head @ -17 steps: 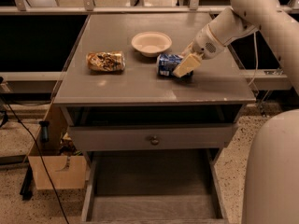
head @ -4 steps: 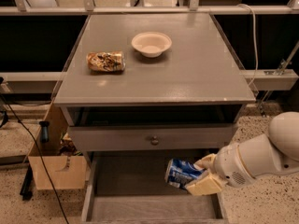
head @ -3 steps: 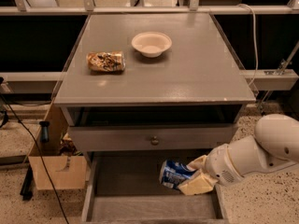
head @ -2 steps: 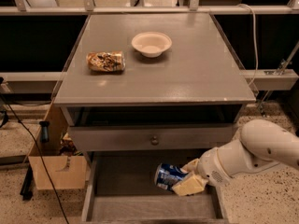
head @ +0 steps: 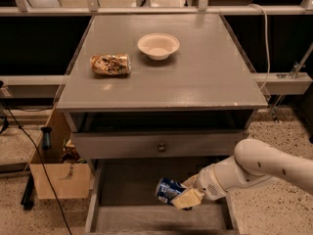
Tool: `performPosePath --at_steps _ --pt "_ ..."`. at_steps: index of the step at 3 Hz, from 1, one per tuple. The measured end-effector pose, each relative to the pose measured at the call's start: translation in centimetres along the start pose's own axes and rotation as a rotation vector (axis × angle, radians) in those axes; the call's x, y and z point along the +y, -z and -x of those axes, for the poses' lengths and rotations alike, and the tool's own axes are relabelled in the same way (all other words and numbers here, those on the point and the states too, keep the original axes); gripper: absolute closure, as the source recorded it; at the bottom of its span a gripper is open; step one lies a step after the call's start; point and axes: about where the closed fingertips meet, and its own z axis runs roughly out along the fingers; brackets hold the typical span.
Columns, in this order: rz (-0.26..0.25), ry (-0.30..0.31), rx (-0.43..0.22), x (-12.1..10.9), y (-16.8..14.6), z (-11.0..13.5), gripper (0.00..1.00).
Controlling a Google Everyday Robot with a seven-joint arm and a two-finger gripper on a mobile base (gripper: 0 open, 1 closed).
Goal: Place pepsi can into middle drawer
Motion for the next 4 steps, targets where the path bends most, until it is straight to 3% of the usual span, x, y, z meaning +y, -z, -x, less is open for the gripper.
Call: performPosePath --at_steps 1,2,4 --pt "0.000 -0.019 -0.017 -1.7 -2.0 -0.9 1.00" --pt "-0.024 0.002 -0.087 -3.9 -4.1 -1.7 1.00" --pt "-0.037 0.154 -0.135 -6.8 -5.3 -0.4 1.00"
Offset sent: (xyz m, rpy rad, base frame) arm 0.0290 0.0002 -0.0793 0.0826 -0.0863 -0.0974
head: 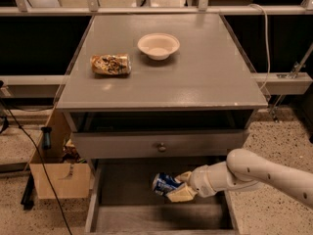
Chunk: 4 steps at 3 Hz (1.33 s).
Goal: Place pepsi can into middle drawer
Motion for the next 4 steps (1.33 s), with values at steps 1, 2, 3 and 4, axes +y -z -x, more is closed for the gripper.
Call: performPosePath --at_steps 1,2,3,4 --pt "0.000 0.000 0.000 0.0 0.0 0.0 1.00" --pt "0.012 -0.036 0.016 -0.6 -1.1 -1.1 1.00" --pt "0.026 -0.067 0.031 -1.8 -2.4 -2.7 1.00" --pt "0.030 -0.073 0.025 -3.0 -3.4 -3.9 1.00"
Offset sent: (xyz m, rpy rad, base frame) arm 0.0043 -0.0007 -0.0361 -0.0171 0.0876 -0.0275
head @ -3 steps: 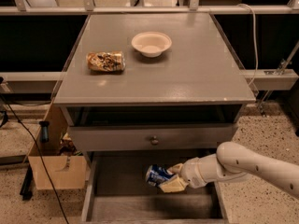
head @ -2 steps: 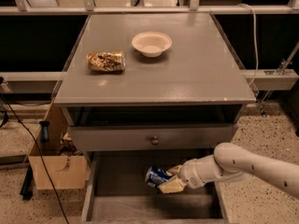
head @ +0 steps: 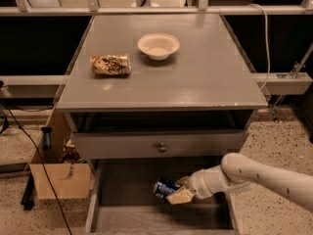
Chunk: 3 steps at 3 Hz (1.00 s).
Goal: Place pepsi can into middle drawer
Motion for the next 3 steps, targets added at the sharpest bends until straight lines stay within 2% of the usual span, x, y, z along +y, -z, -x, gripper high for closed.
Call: performPosePath --at_steps 3 --pt "-0.050 0.033 -0.066 -3.2 -1.8 -2.6 1.00"
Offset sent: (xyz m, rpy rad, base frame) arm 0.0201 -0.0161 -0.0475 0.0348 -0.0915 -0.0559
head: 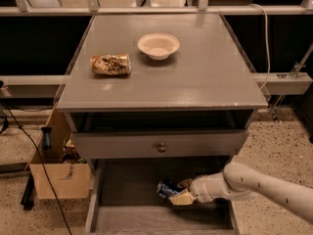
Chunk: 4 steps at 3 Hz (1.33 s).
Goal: Place pepsi can into middle drawer
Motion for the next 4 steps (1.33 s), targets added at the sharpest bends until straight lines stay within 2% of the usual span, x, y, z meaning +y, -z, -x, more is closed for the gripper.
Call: performPosePath --at_steps 1,2,4 --pt "-0.010 0.010 -0.009 -0.15 -0.25 -0.24 1.00" --pt "-0.010 0.011 -0.010 -0.16 -0.28 -0.26 0.84" --pt "-0.010 0.011 -0.010 -0.16 -0.28 -0.26 0.37"
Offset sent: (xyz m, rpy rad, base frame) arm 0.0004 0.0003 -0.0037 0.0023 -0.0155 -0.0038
